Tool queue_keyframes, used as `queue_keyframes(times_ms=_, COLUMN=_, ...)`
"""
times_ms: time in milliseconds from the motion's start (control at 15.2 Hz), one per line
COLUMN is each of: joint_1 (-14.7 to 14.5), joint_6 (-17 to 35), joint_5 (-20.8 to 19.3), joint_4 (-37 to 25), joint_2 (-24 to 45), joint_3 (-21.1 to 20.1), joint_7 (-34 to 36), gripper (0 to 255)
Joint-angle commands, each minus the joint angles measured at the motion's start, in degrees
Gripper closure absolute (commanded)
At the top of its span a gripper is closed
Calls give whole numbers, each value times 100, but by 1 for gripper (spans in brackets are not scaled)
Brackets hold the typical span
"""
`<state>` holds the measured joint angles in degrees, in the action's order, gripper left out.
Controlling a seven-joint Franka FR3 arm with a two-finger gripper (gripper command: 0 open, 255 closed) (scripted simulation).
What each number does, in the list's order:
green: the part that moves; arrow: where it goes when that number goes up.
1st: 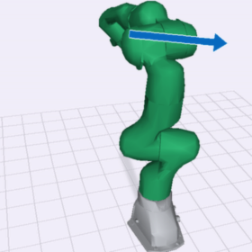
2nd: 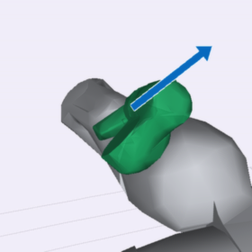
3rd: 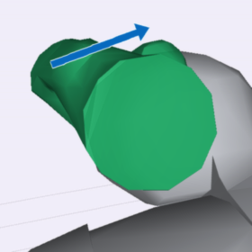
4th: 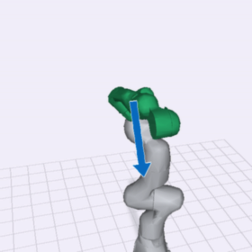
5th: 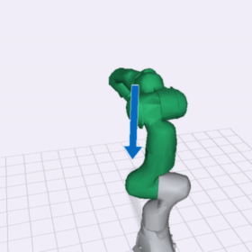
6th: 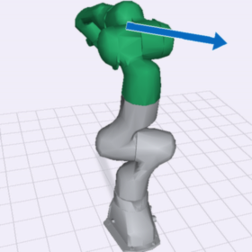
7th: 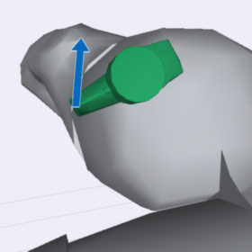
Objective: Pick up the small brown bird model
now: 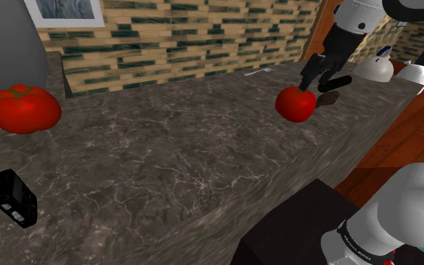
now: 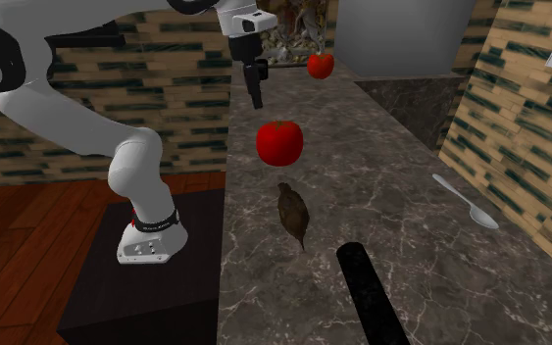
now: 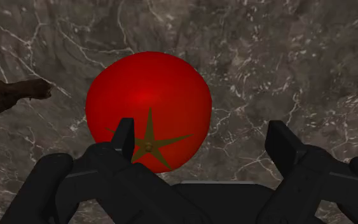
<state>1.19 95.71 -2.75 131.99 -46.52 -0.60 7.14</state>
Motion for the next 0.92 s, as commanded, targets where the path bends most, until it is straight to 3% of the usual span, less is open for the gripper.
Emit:
queue_keyframes(times_ms=0, joint_1=0, joint_6=0, joint_5=0, joint_4=0, joint_2=0, joint_3=0, joint_7=0, gripper=0)
queue_keyframes(times_ms=858, joint_1=1615, joint_6=1209, joint_5=-499, joint_4=-179, joint_2=1387, joint_3=255, joint_7=2434, gripper=0)
